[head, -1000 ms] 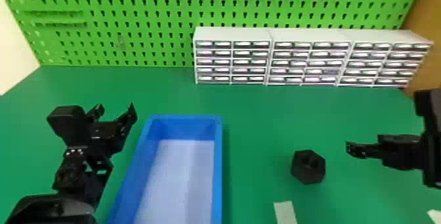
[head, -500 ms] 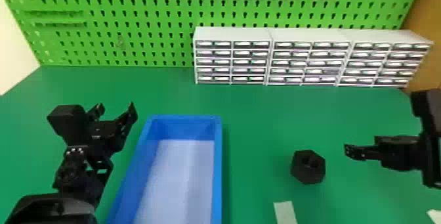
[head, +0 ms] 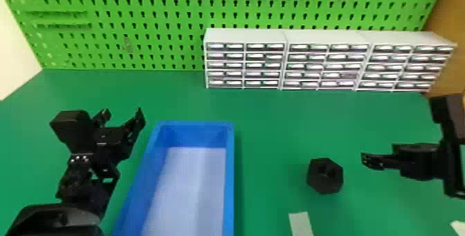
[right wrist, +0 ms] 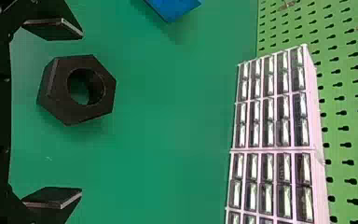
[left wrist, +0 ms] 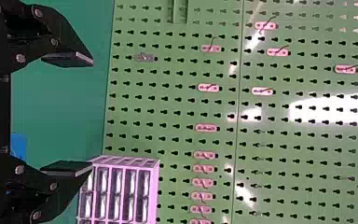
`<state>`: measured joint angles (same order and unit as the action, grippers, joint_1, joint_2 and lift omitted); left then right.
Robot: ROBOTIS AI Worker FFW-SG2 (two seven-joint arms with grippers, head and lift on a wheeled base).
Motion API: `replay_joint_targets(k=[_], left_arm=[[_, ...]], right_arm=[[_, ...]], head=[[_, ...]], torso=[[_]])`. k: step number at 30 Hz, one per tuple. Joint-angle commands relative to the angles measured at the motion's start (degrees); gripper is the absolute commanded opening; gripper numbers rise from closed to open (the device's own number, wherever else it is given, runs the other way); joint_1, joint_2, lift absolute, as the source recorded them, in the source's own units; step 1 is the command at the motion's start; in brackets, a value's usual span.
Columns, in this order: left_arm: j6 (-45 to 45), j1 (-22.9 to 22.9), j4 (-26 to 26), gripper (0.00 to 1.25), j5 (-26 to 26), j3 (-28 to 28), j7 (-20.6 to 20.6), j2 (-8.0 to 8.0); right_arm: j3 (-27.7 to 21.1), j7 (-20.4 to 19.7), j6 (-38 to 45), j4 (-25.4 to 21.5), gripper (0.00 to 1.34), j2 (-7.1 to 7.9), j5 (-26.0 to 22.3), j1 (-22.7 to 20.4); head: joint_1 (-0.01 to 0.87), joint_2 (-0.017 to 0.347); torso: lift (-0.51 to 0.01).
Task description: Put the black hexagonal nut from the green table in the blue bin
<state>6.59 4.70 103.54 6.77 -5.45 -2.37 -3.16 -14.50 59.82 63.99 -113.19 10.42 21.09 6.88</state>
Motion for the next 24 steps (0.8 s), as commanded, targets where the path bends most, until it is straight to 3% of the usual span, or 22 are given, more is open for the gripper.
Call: replay_joint_targets(k=[1,11,24], left_arm=[[0.0,0.0,0.0,0.79,0.0,0.0,0.0,0.00],[0.0,0.0,0.0,0.79,0.0,0.1,0.0,0.00],[0.0,0.0,0.0,0.79,-0.2,0.2,0.1,0.00]], right_arm=[[0.4,0.8,0.1,0.3,1.22,0.22,0.1,0.1],[2.2,2.8,0.6,0.7,1.22,0.13,1.8,0.2],[2.5,2.9,-0.3,5.0,1.22,-0.22,2.3,1.8]], head=[[0.657,0.057],[0.657,0.057],[0.657,0.057]], torso=[[-0.095],[-0.095],[-0.095]])
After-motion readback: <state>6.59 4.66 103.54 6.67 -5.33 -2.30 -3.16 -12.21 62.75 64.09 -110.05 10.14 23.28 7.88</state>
